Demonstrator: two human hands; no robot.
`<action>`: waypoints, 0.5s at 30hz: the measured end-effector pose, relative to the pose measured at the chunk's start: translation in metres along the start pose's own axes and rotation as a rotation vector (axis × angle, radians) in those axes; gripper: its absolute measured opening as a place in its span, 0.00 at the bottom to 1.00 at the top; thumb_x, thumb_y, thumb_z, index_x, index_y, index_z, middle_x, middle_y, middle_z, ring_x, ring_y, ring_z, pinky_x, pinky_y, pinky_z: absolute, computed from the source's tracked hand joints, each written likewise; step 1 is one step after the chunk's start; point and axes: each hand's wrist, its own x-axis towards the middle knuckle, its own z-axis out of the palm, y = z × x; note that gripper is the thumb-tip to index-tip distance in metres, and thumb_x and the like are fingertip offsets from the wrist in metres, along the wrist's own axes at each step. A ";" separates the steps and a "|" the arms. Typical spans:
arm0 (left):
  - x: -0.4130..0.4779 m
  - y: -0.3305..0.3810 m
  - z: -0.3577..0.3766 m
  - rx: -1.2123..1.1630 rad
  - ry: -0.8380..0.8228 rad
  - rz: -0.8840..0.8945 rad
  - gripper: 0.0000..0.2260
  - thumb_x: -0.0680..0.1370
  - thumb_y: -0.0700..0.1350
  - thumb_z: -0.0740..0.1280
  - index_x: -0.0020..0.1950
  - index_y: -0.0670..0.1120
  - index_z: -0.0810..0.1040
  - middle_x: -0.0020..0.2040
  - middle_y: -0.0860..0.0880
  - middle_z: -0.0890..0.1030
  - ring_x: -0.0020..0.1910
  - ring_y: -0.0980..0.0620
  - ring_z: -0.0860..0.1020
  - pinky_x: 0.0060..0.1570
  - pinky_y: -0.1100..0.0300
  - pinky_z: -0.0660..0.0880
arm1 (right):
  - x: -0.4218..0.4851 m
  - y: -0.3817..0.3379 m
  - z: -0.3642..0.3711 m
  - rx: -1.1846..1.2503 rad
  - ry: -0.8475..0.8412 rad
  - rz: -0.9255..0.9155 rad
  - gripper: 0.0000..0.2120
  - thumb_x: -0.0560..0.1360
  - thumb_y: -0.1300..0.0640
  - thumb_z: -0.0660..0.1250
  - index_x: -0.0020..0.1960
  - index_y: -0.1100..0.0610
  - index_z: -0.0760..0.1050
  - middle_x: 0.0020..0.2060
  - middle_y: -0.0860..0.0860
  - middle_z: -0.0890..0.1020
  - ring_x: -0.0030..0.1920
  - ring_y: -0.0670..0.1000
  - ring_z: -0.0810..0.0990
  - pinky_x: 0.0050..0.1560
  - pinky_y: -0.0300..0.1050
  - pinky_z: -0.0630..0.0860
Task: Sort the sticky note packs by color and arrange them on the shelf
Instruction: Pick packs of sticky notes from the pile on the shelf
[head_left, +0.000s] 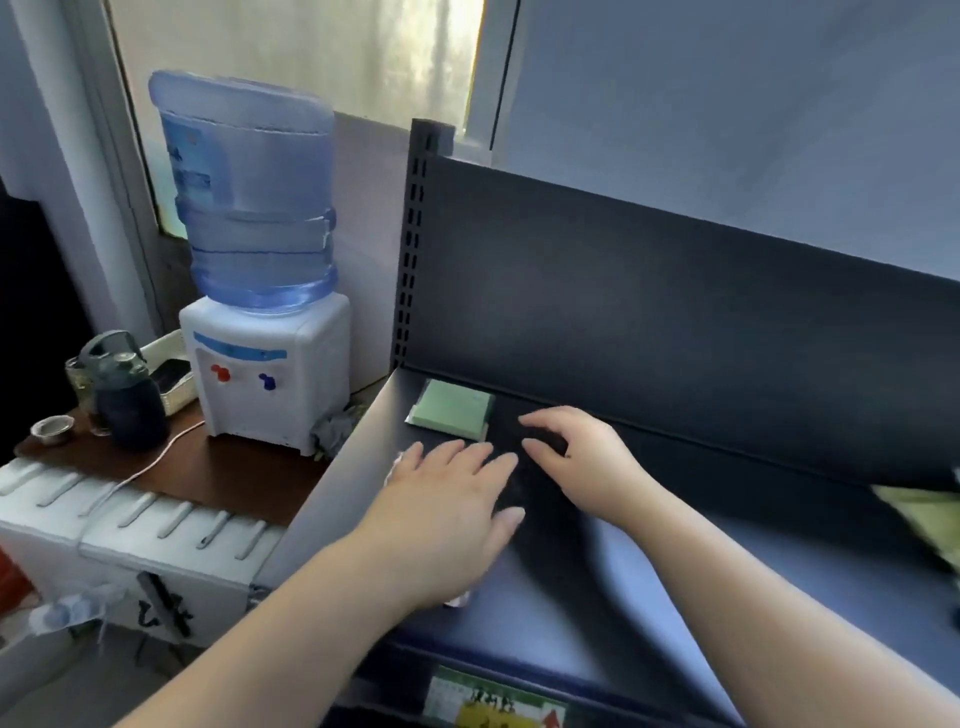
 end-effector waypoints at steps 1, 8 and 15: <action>0.008 0.011 -0.001 0.023 0.010 0.035 0.25 0.81 0.58 0.50 0.77 0.53 0.50 0.78 0.52 0.54 0.76 0.50 0.51 0.74 0.48 0.48 | -0.012 0.006 -0.012 0.007 0.021 0.022 0.15 0.77 0.53 0.65 0.63 0.49 0.76 0.57 0.46 0.79 0.58 0.45 0.76 0.57 0.33 0.67; 0.052 0.115 0.003 0.169 0.028 0.288 0.28 0.79 0.61 0.54 0.77 0.53 0.53 0.76 0.53 0.59 0.75 0.50 0.55 0.74 0.48 0.50 | -0.118 0.073 -0.099 -0.018 0.205 0.185 0.13 0.75 0.58 0.67 0.59 0.53 0.79 0.48 0.48 0.82 0.47 0.45 0.79 0.53 0.35 0.72; 0.082 0.254 0.021 0.072 -0.052 0.465 0.27 0.79 0.60 0.57 0.75 0.53 0.59 0.73 0.54 0.66 0.71 0.51 0.64 0.69 0.56 0.63 | -0.228 0.164 -0.175 -0.106 0.328 0.339 0.11 0.75 0.58 0.67 0.56 0.55 0.81 0.46 0.49 0.83 0.47 0.47 0.79 0.51 0.37 0.73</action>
